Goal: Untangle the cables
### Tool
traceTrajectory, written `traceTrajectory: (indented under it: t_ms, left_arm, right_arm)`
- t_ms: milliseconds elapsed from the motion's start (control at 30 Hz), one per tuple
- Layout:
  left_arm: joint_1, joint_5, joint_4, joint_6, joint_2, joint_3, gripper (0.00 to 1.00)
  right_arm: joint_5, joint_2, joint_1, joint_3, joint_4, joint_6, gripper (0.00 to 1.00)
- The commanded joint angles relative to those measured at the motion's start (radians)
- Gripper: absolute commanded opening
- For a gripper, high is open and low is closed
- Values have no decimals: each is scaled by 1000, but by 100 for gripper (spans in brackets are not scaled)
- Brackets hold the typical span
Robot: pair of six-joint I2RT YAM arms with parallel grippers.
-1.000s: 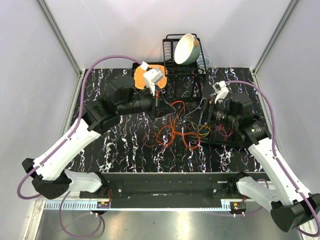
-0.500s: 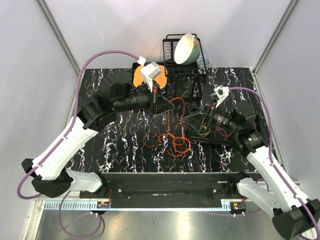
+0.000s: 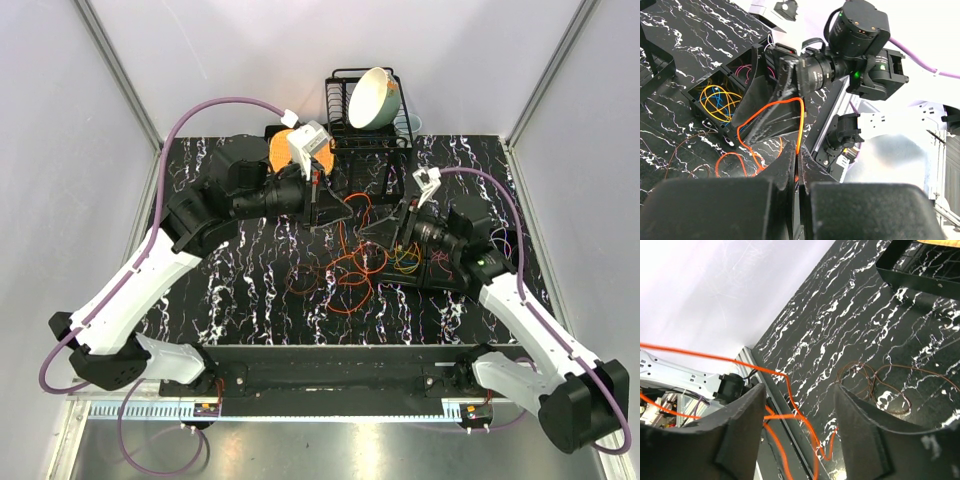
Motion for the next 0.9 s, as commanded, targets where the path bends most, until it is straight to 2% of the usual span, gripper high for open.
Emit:
traceTrajectory:
  t_ms: [0, 200, 233, 433, 467, 567, 667, 733, 867]
  left_arm:
    - [3, 22, 29, 13, 3, 42, 0]
    - [5, 22, 29, 19, 12, 43, 0]
    - [5, 20, 29, 21, 13, 43, 0]
    - [8, 15, 29, 25, 18, 47, 0]
    - [10, 14, 29, 27, 18, 47, 0]
    - [14, 9, 29, 27, 19, 42, 0]
    - [16, 5, 29, 25, 4, 13, 0]
    - [17, 6, 36, 24, -8, -39, 0]
    - [17, 14, 82, -1, -27, -153, 0]
  right_arm:
    - [-36, 33, 3, -7, 108, 21, 57]
    - [-65, 64, 3, -27, 182, 58, 53]
    - [-64, 63, 3, -27, 182, 58, 43]
    - [-71, 76, 3, -22, 185, 58, 22]
    - [-73, 80, 3, -26, 191, 70, 11]
    - [-52, 84, 3, -23, 204, 88, 0]
    - [20, 63, 0, 38, 127, 78, 0]
    - [74, 34, 1, 126, -50, 47, 0]
    - [221, -16, 0, 431, -301, -48, 0]
